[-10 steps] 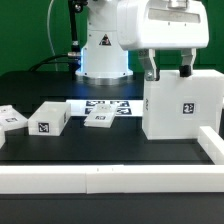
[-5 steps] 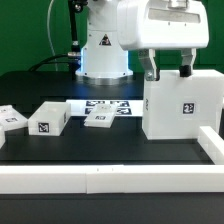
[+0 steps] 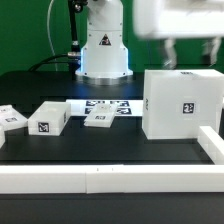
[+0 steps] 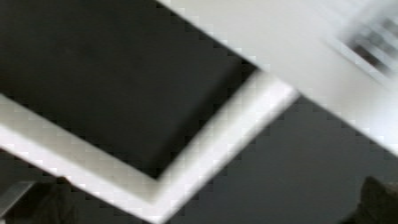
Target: Assemble cabinet
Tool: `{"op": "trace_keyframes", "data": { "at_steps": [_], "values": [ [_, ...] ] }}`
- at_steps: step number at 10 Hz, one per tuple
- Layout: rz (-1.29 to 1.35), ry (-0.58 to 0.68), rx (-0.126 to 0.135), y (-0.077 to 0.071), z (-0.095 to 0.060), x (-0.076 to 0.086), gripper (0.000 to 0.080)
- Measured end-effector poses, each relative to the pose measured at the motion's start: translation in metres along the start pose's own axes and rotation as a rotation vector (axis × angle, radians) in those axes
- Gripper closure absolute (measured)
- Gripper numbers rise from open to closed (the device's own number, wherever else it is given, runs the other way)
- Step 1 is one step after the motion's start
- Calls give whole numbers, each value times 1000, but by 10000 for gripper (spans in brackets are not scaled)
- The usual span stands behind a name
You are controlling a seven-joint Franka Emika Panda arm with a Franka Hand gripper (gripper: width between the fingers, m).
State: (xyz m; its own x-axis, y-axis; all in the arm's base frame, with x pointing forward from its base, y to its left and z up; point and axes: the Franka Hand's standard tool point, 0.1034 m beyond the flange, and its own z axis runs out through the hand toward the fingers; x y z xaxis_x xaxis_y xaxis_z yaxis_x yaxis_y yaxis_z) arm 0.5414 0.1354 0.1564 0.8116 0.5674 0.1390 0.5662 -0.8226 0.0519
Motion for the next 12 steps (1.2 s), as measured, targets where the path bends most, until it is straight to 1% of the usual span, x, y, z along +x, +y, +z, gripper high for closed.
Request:
{"op": "trace_keyframes", "data": {
  "at_steps": [1,2,3,5,6,7,8,9,12],
  "values": [
    [19,-7,4,-13,-3,11,3],
    [27,1,-2,-29,-6,23,3],
    [-6,11,-4,-39,-6,29,3],
    [4,9,-5,-34,-5,27,3],
    [1,7,-4,-35,-4,26,3],
    [-129,-16,5,-34,5,25,3],
    [-208,-32,19,-35,17,28,3],
    [-220,-41,31,-42,27,27,3],
    [-217,-43,32,-42,27,26,3]
  ]
}}
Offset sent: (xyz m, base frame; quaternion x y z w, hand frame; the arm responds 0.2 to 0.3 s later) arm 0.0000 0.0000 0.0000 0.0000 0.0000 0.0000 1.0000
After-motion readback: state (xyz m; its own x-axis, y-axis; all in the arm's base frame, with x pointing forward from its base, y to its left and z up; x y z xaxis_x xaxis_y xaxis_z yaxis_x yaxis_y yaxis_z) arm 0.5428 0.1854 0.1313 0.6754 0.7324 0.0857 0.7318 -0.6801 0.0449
